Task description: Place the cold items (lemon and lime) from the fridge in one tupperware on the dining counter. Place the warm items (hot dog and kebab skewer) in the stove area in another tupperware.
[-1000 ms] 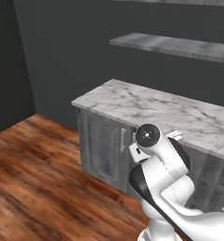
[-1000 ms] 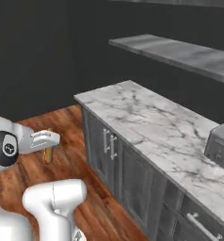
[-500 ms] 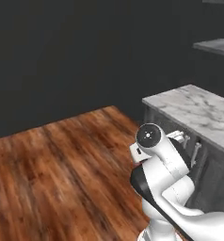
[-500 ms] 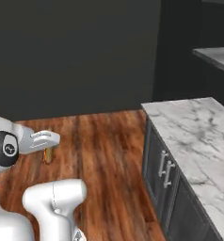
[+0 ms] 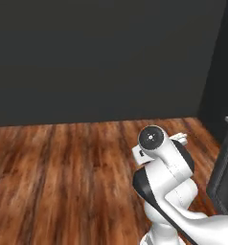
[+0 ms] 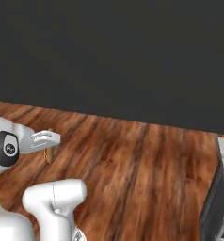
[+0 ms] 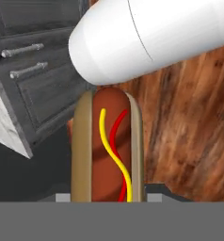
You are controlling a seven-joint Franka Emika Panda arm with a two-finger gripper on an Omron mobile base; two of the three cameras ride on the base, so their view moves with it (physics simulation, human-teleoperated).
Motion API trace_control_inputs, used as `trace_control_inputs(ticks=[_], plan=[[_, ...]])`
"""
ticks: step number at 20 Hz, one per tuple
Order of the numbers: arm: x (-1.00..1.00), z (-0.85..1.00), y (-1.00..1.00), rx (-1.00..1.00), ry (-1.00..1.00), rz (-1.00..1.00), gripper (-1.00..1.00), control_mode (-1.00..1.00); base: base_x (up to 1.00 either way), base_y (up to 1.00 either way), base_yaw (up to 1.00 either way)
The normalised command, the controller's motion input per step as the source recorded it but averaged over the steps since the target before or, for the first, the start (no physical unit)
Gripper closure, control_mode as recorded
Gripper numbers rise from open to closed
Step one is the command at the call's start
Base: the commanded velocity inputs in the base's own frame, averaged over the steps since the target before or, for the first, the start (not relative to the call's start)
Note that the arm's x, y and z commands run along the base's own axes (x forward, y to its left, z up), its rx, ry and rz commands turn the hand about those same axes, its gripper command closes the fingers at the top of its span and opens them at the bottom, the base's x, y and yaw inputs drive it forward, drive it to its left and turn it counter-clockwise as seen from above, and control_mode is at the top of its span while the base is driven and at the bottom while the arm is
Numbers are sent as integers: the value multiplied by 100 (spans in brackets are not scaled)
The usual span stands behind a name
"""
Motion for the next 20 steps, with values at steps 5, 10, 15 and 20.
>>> trace_control_inputs(ticks=[5, 10, 15, 20], plan=[[0, 0, 0, 0, 0, 0, 100, 100, 41, 0, 69], [0, 0, 0, 0, 0, 0, 100, 100, 39, -12, 59], [0, 0, 0, 0, 0, 0, 100, 100, 36, -32, 57], [0, 0, 0, 0, 0, 0, 100, 100, 24, -4, 57]])
